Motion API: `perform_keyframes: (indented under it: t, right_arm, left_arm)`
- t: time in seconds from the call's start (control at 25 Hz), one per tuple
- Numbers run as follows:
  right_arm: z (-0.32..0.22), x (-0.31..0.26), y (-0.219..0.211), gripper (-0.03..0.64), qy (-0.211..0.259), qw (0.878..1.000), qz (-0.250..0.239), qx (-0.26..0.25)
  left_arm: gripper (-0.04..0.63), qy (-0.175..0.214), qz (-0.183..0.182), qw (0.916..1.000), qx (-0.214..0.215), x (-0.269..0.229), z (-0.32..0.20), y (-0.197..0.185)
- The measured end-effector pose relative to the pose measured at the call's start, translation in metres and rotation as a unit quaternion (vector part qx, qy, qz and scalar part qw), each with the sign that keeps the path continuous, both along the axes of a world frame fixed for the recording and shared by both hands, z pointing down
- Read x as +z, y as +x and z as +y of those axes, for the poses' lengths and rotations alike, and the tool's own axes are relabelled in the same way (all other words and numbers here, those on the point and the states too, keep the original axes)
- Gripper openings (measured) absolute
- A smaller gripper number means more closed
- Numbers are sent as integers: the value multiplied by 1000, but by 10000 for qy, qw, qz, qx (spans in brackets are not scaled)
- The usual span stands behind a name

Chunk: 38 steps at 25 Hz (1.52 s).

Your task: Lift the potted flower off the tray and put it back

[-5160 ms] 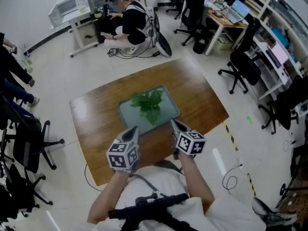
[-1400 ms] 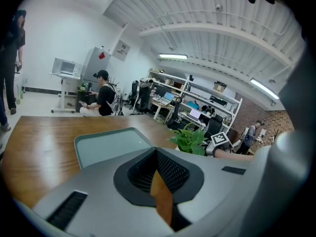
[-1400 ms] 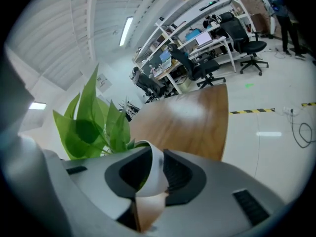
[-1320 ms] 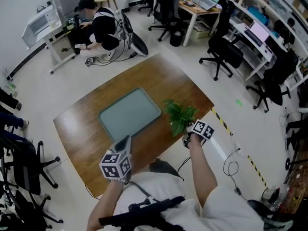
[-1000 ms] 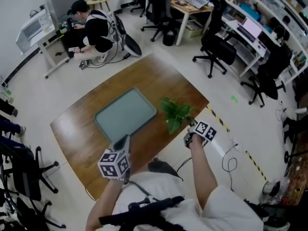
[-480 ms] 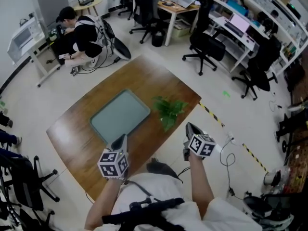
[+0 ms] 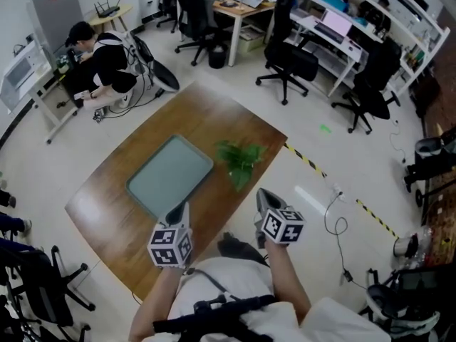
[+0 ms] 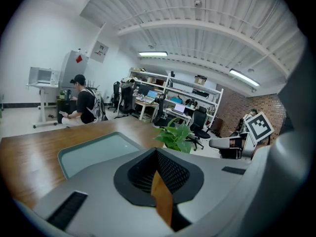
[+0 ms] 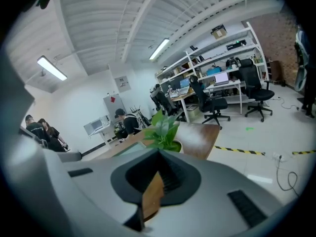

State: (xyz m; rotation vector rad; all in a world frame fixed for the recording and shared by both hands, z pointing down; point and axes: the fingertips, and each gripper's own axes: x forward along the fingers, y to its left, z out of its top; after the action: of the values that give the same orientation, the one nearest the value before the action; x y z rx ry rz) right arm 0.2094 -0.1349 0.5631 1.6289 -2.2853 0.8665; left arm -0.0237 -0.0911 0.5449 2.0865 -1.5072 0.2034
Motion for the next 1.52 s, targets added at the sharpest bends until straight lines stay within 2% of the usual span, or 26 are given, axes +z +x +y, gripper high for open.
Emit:
perform_keyframes:
  t: [0.4,0.68,0.84,0.96,1.04,1.12,1.24,1.52]
  right_arm:
    - [11,-4,7,0,91,9999,-12,65]
    - [6,-3,9,6,106,9999,-26,15]
    - [-3,0,16,39,56,9999,57,93]
    - [-17,2,26,42,32,9997,130,210]
    - [-29,5,32,97,2,9996,132,264]
    - [-45,6,38,104,-38,9995,75,306]
    - [-72,8,47,154,-129,9994,0,329]
    - [-124,58,65,172,-782,9948,-465,455]
  left_arm:
    - [-3,112,72,9996,251,-5,2,12]
    - [-3,111,271,9995,120,-6,-3,18]
    - [-4,89,291,9995,127,-6,-4,19]
    - [-5,86,233,9995,210,-6,-6,25]
    - [-5,94,182,9994,279,-6,-7,30]
    - [-5,82,154,9992,356,-6,-8,35]
    - [-5,43,141,9990,423,-5,-8,39]
    - [-5,-58,150,9995,254,1,-12,31]
